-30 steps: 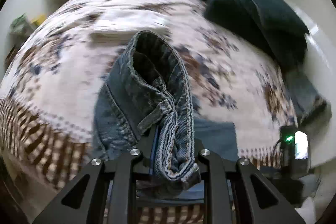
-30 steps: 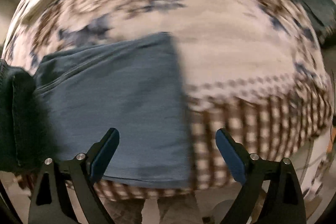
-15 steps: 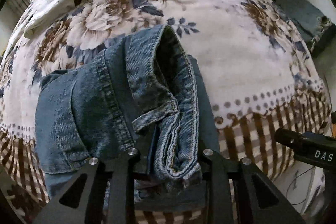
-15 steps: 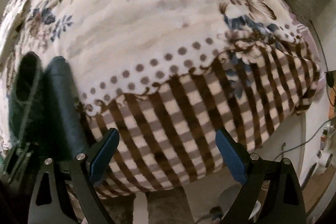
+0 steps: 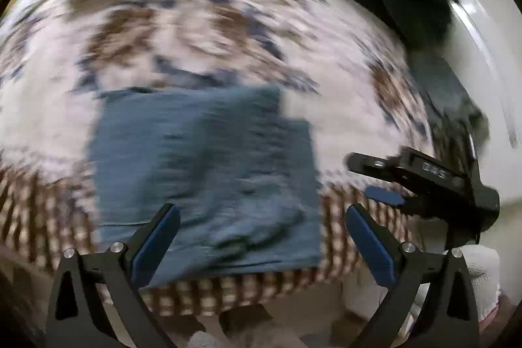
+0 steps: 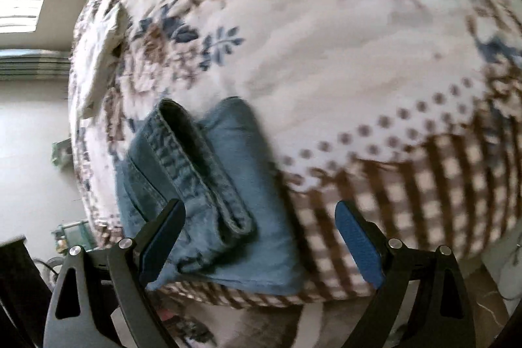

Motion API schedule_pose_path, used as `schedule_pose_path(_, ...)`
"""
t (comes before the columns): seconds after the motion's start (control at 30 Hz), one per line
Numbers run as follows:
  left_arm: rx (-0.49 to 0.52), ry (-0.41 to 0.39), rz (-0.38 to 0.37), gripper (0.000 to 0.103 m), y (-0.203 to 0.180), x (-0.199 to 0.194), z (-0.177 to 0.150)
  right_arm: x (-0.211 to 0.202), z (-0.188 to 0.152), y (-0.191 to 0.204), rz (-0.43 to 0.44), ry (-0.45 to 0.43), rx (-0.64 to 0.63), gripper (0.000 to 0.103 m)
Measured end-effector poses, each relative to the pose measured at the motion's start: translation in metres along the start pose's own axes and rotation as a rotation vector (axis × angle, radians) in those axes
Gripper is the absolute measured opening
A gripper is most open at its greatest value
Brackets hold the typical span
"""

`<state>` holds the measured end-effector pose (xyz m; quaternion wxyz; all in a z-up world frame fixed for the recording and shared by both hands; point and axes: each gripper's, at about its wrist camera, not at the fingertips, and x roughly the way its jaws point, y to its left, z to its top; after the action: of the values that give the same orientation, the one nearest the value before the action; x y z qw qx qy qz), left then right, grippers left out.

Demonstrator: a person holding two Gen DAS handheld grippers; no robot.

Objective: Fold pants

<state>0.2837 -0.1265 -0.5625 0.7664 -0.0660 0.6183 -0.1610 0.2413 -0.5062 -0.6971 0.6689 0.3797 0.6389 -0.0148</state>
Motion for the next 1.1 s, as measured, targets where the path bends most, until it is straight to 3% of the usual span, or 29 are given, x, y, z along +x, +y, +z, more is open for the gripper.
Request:
schedule_pose_path(0.1, -0.134, -0.048, 0.119, 0.103, 0.051, -0.008, 0.001, 0.024, -0.001, 0.031, 0.094, 0.04, -0.06, 0.095)
schedule_pose_path(0.17, -0.214, -0.036, 0.215, 0.103, 0.089, 0.001, 0.001, 0.047, 0.001, 0.051, 0.111, 0.087, -0.127, 0.095)
schedule_pose_path(0.23, -0.284, -0.013, 0.286, 0.103, 0.125, 0.01, -0.002, 0.075, 0.0, 0.067, 0.073, 0.147, -0.185, 0.095)
schedule_pose_path(0.3, -0.329, -0.005, 0.341, 0.103, 0.148, 0.013, -0.006, 0.119, -0.005, 0.079, -0.049, 0.252, -0.226, 0.094)
schedule_pose_path(0.33, -0.351, -0.002, 0.358, 0.103, 0.159, 0.014, -0.008, 0.133, -0.011, 0.085, -0.094, 0.263, -0.252, 0.092)
schedule_pose_path(0.43, -0.367, -0.007, 0.375, 0.103, 0.171, 0.015, -0.01, 0.132, -0.031, 0.104, -0.19, 0.163, -0.327, 0.051)
schedule_pose_path(0.47, -0.365, -0.008, 0.374, 0.103, 0.172, 0.016, -0.01, 0.125, -0.037, 0.11, -0.194, 0.143, -0.351, 0.026)
schedule_pose_path(0.57, -0.34, -0.008, 0.354, 0.103, 0.168, 0.017, -0.005, 0.089, -0.047, 0.116, -0.194, 0.066, -0.331, 0.013)
schedule_pose_path(0.67, -0.315, -0.008, 0.299, 0.103, 0.161, 0.019, 0.006, 0.04, -0.05, 0.103, -0.184, -0.003, -0.25, 0.012)
schedule_pose_path(0.77, -0.288, -0.001, 0.236, 0.103, 0.146, 0.027, 0.018, 0.001, -0.053, 0.071, -0.231, -0.054, -0.168, 0.012)
schedule_pose_path(0.87, -0.254, 0.015, 0.185, 0.103, 0.128, 0.042, 0.028, -0.007, -0.048, 0.031, -0.301, -0.046, -0.113, 0.013)
schedule_pose_path(0.93, -0.228, 0.032, 0.132, 0.103, 0.116, 0.058, 0.041, 0.006, -0.037, 0.0, -0.272, 0.007, -0.023, 0.018)
schedule_pose_path(0.97, -0.218, 0.046, 0.115, 0.103, 0.112, 0.067, 0.047, 0.018, -0.031, -0.014, -0.264, 0.056, 0.02, 0.025)
schedule_pose_path(1.07, -0.193, 0.121, 0.067, 0.103, 0.098, 0.101, 0.069, 0.026, -0.021, -0.041, -0.203, 0.1, 0.142, 0.029)
schedule_pose_path(1.1, -0.194, 0.15, 0.056, 0.103, 0.096, 0.116, 0.077, 0.023, -0.018, -0.044, -0.16, 0.078, 0.166, 0.046)
